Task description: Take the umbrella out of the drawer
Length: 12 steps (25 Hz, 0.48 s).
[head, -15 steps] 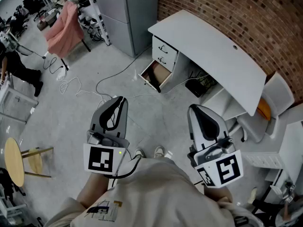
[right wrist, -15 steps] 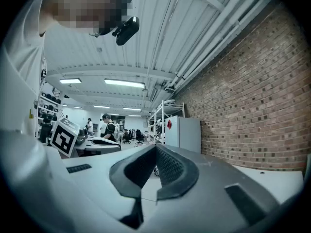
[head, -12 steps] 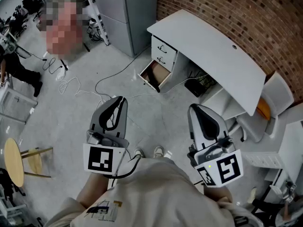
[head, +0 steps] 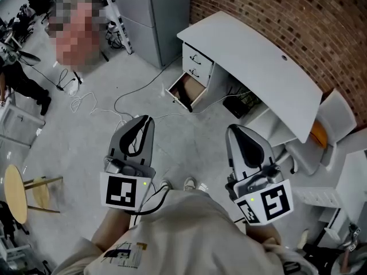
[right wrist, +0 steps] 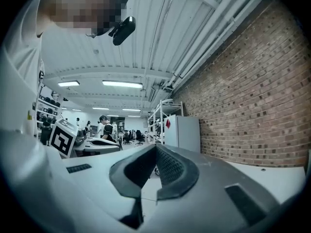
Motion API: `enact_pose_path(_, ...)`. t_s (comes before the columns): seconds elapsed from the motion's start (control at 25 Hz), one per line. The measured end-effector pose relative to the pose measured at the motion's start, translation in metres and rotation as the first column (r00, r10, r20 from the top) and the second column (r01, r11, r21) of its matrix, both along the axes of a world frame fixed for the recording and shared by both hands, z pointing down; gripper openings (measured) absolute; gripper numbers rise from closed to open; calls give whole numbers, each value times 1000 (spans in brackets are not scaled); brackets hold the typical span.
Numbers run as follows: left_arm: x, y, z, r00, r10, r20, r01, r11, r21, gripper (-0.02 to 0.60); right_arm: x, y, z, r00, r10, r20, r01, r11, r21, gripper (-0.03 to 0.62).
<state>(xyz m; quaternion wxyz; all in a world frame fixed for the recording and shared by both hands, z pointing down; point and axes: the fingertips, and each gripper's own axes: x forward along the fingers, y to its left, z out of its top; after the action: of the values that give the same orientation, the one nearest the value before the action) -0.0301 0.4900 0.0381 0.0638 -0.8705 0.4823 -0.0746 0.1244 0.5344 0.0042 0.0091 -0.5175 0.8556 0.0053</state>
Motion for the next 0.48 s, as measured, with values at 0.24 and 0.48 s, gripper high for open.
enact_pose_path(0.24, 16, -4, 3, 1000, -15, 11, 15, 1000, -4, 28, 13, -8, 6, 1000, -28, 6, 28, 1000, -10, 8)
enact_pose_path(0.48, 32, -5, 10, 999, -29, 15, 29, 1000, 0, 28, 27, -14, 15, 999, -47, 18, 48, 999, -12, 8)
